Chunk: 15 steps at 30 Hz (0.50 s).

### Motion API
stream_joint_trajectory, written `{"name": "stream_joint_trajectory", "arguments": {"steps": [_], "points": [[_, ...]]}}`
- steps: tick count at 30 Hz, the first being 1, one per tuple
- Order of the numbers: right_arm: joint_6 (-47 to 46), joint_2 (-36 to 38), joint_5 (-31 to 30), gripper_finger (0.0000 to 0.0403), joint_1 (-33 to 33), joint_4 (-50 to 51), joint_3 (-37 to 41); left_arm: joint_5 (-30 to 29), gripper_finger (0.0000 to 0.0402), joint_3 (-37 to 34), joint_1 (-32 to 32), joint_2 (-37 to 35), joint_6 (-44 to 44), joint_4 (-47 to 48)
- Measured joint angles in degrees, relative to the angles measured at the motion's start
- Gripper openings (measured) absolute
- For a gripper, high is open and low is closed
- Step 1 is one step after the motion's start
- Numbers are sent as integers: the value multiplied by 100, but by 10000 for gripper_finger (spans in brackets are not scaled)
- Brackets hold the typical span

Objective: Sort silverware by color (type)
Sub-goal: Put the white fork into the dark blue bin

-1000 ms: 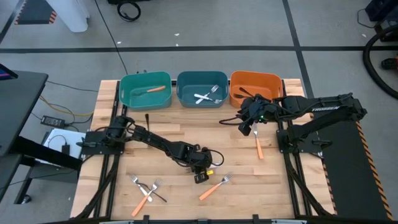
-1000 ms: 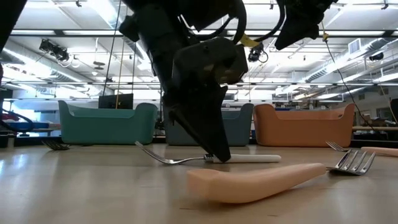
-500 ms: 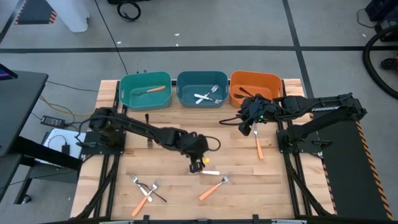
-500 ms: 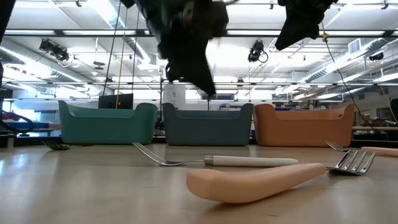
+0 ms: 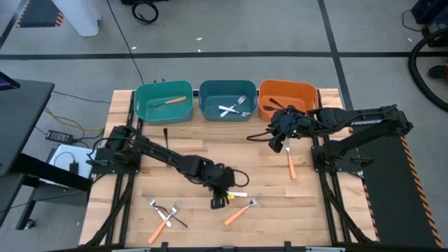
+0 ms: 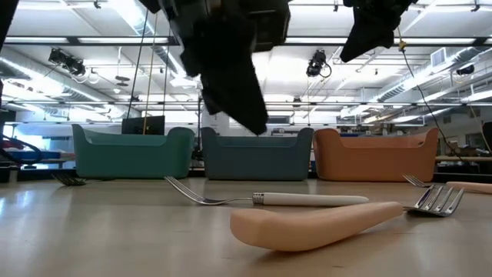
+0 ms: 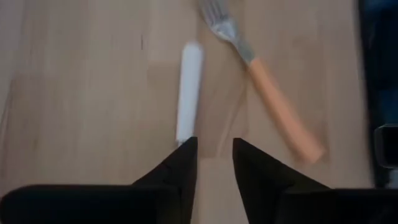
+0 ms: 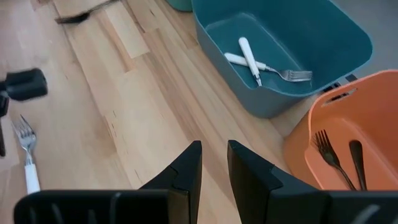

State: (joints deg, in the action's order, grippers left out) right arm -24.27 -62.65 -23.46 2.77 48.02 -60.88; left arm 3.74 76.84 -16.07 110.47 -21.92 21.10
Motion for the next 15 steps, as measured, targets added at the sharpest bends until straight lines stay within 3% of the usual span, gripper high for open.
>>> {"name": "stream_joint_trajectory", "arguments": {"steps": [10,15], "points": [[-149,3,-51,85,-81,-35,0,-298,120,-8,-22,323,33,118],[-151,2,-55,85,-140,-25,0,-310,120,-4,-78,614,7,-315]]}}
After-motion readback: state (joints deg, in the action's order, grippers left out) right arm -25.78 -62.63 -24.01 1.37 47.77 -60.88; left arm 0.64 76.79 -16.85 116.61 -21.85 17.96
